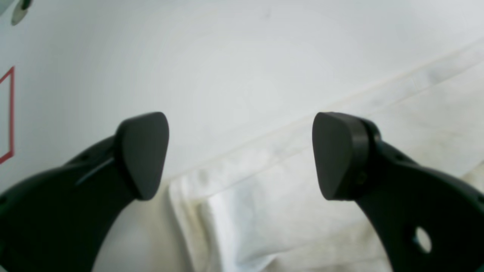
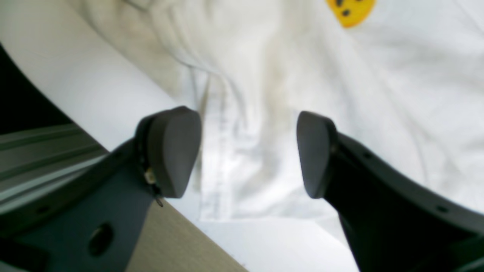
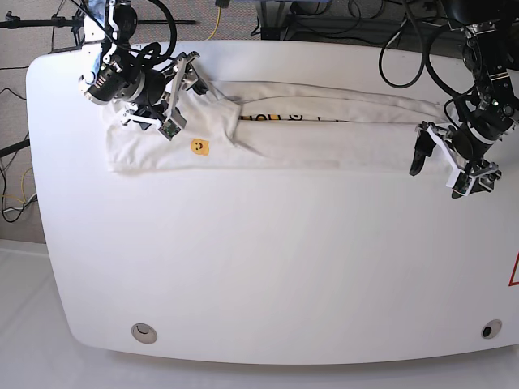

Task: Fold the T-shirt properly
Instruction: 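Lower the left gripper onto the strip's other end and pinch it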

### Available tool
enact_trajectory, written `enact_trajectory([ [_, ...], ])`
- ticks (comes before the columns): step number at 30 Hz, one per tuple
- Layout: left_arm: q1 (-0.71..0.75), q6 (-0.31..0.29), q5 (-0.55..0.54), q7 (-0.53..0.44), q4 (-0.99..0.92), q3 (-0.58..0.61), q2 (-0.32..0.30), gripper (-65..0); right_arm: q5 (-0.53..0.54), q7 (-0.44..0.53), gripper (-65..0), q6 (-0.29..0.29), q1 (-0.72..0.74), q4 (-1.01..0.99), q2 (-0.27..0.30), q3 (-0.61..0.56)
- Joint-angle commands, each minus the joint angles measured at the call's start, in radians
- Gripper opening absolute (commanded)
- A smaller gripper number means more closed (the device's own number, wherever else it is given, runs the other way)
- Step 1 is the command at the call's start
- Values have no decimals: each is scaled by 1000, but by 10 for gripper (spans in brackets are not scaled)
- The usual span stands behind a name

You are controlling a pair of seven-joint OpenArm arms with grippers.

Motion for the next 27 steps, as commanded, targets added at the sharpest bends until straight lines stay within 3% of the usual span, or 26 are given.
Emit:
enact_trajectory([
  [1,-14,6,-89,51,16,-27,-21,-83,1,16,-227,-1,35,24,20,8],
  [11,0,6,-453,361,-29,-139,-46,-68,13,28,-226,1,43,13,21,12],
  [19,58,6,-358,237,-17,-101,-35,-65,35,36,-229,1,32,26,0,28],
  [23,114,6,-279,129,68,-88,41,-299,67,52,-313,1,9,20,-28,84],
  [27,138,6,-253,85,93,-83,78,-603,69,79,-490,1,5,17,-49,90],
])
